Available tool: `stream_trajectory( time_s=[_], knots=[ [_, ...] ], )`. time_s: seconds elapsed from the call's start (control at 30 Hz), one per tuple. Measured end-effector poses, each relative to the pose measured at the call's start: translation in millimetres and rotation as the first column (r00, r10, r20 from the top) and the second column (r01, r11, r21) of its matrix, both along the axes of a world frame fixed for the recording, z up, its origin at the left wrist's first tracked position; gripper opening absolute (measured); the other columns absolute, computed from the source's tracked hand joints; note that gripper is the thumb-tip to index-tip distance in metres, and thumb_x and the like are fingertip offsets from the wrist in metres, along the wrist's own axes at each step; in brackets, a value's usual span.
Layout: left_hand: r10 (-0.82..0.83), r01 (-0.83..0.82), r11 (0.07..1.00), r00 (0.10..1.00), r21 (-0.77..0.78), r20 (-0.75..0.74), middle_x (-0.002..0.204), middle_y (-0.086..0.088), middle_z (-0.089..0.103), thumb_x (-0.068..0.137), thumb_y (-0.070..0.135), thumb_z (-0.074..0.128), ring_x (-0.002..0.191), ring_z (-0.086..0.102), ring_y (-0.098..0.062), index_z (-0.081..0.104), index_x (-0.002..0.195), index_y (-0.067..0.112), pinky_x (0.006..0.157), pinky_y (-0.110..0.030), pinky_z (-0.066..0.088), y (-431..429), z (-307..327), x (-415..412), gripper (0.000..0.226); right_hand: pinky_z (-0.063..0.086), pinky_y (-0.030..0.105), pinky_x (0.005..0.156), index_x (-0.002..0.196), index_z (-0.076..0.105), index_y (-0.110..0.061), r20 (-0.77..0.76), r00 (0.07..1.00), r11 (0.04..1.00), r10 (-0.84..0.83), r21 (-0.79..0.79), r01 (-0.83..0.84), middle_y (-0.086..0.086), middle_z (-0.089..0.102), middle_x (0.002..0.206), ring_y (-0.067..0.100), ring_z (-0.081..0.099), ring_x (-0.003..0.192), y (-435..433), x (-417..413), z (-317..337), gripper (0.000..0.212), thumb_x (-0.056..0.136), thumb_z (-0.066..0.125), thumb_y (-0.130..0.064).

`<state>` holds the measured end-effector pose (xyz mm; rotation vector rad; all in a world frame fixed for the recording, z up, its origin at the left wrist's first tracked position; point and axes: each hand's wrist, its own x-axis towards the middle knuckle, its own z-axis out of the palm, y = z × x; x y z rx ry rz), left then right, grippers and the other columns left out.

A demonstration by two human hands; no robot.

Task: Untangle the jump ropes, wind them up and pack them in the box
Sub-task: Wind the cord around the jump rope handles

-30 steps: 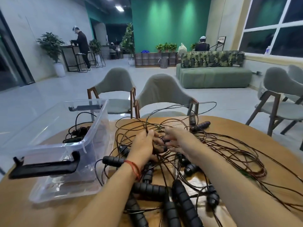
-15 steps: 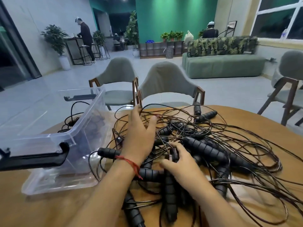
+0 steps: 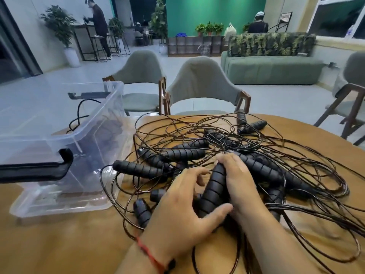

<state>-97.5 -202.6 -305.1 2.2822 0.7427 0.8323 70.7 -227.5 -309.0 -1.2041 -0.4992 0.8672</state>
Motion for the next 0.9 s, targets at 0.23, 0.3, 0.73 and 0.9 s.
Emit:
stream_trajectory(
  time_s=[0.23,0.3,0.73,0.9],
  knots=[
    [0.052,-0.045,0.997,0.993,-0.067,0.104,0.117,0.024,0.066,0.102,0.049,0.059,0.112,0.063,0.006,0.045,0.141,0.05,0.093,-0.024,0.057,6,-9,8,0.041,0.061,0.052,0.093,0.113,0.08,-0.016,-0.222,0.947,0.972,0.234,0.066,-0.225,0.018,0.078,0.114,0.036,0.076,0.105,-4,-3,1,0.05,0.102,0.053,-0.056],
    [0.081,-0.071,0.994,0.988,-0.078,0.133,0.114,0.024,0.067,0.103,0.046,0.058,0.11,0.064,0.007,0.047,0.142,0.049,0.09,-0.017,0.055,6,-7,8,0.04,0.061,0.049,0.093,0.123,0.077,-0.011,-0.219,0.934,0.958,0.283,0.099,-0.268,0.022,0.076,0.121,0.035,0.075,0.11,-7,-5,3,0.057,0.106,0.043,-0.054],
    [0.059,-0.044,0.994,0.987,-0.098,0.151,0.12,0.026,0.071,0.108,0.036,0.05,0.113,0.066,0.005,0.049,0.148,0.044,0.092,-0.029,0.059,7,-10,7,0.041,0.063,0.043,0.09,0.135,0.062,-0.016,-0.15,0.972,0.952,0.18,0.274,-0.134,0.013,0.076,0.124,0.026,0.075,0.111,-8,-8,12,0.032,0.114,0.041,-0.025],
    [0.097,-0.098,0.995,0.99,0.001,0.097,0.128,0.026,0.053,0.111,0.036,0.04,0.125,0.05,0.008,0.038,0.159,0.043,0.098,-0.003,0.036,6,-10,11,0.049,0.063,0.036,0.084,0.136,0.061,-0.014,-0.158,0.973,0.946,0.169,0.304,-0.115,0.013,0.076,0.125,0.025,0.075,0.112,-8,-9,14,0.03,0.114,0.044,-0.022]
  ],
)
